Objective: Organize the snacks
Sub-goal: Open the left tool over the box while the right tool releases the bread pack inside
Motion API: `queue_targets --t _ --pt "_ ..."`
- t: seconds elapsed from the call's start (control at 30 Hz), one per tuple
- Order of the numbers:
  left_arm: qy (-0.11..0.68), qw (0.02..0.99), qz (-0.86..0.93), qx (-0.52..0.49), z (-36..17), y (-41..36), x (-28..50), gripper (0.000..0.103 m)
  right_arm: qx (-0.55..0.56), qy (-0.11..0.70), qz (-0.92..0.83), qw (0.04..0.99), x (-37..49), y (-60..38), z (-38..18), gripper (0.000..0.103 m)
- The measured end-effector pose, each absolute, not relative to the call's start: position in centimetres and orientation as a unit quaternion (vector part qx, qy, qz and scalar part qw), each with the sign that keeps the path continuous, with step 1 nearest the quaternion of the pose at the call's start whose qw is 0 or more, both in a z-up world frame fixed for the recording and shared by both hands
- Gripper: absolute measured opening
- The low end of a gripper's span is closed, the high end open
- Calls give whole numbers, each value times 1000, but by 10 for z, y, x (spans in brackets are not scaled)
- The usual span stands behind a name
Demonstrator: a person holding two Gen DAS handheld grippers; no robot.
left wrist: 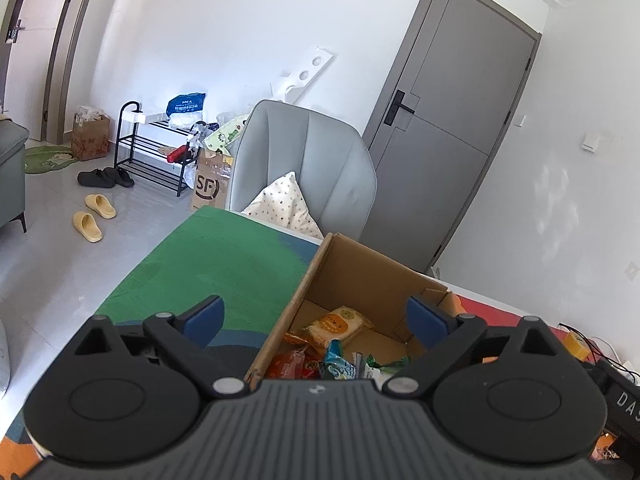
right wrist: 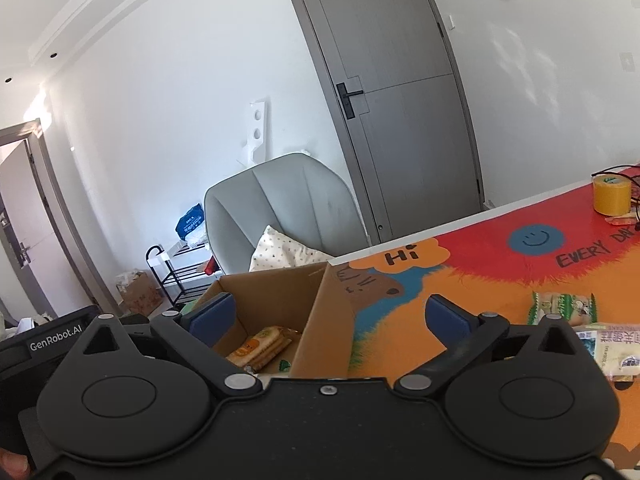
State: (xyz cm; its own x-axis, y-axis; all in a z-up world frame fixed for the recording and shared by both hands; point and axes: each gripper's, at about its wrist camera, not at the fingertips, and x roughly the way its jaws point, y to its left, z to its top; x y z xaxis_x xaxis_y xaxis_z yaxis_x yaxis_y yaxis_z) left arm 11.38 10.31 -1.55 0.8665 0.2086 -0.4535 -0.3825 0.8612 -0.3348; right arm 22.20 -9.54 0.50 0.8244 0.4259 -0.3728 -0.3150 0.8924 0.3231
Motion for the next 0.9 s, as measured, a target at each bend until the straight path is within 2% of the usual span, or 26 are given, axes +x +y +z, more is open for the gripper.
queue_targets --t 0.9 --pt "231 956 80 -161 -24 10 102 97 131 244 132 952 179 -192 -11 103"
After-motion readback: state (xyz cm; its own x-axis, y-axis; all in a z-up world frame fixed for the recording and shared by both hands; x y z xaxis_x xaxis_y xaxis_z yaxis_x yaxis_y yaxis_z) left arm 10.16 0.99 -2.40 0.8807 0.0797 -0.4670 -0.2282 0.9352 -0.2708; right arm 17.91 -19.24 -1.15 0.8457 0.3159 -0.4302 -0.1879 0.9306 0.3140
